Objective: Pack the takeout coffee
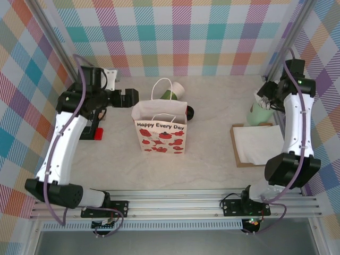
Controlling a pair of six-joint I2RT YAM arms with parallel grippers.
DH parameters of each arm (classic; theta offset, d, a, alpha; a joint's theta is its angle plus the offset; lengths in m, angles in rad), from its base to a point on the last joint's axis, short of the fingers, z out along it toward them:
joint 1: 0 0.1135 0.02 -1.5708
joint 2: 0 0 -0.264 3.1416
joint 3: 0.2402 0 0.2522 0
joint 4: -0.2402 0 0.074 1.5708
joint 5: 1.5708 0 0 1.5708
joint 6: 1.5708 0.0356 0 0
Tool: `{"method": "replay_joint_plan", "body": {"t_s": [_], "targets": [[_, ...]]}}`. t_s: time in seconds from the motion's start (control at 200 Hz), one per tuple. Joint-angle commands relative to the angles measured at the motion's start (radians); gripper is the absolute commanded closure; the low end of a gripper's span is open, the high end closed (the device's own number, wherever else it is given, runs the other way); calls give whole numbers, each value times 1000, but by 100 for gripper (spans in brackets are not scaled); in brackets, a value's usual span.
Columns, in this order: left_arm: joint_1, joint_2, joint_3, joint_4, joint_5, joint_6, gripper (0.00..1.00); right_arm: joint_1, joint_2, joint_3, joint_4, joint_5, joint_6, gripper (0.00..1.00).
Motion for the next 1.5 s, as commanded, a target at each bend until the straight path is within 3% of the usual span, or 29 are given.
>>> {"method": "replay_joint_plan", "body": {"t_s": [0.0,0.09,0.22,0.3,0.35,0.42,0.505,0.79,0.99,1.245,1.495], "targets": [[11,-76,-84,177,-183,-92,0,-73,42,51,-78,-60,62,22],[11,-121,-167,268,-261,-157,0,-147,68,70,-90,-135,170,30],[11,-134,-228,322,-356,-217,0,-166,73,58,-88,-129,374,34],[11,-128,-241,331,-398,-234,0,-166,60,18,-19,-137,466,54],[11,-125,-249,337,-416,-237,0,-164,74,30,-10,-105,472,57],[10,-119,-250,343,-432,-234,0,-164,112,83,-32,-78,449,57],[11,-107,-245,344,-454,-229,0,-163,139,115,-23,-144,439,56],[11,-70,-228,345,-454,-224,0,-147,178,113,-5,-252,579,57],[9,-63,-225,334,-461,-204,0,-119,182,121,-17,-208,576,57],[11,-61,-228,329,-461,-196,0,-76,95,-24,51,-128,633,55],[10,-56,-220,315,-454,-190,0,-71,82,-58,65,-67,653,56]]}}
